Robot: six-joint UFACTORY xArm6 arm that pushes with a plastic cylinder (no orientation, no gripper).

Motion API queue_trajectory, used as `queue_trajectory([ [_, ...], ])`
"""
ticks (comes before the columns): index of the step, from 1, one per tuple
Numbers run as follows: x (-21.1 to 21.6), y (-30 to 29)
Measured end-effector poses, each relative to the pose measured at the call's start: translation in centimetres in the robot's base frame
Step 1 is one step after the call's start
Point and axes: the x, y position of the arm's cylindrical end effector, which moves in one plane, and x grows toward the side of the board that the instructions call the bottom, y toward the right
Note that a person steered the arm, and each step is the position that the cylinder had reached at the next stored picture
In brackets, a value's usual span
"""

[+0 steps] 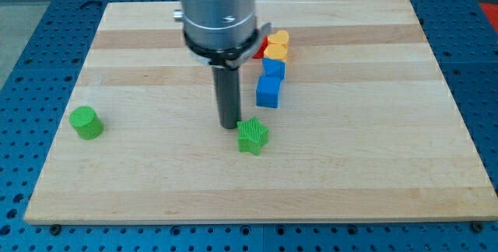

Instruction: Push the green star slightly right

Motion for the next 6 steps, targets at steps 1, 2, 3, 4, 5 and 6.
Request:
queue_trajectory([
  [1,1.2,-1.9],
  [2,3.1,-1.3],
  [3,3.5,2.4],
  [4,3.5,7.4],
  [5,3.5,11.4],
  [6,4.0,11.4],
])
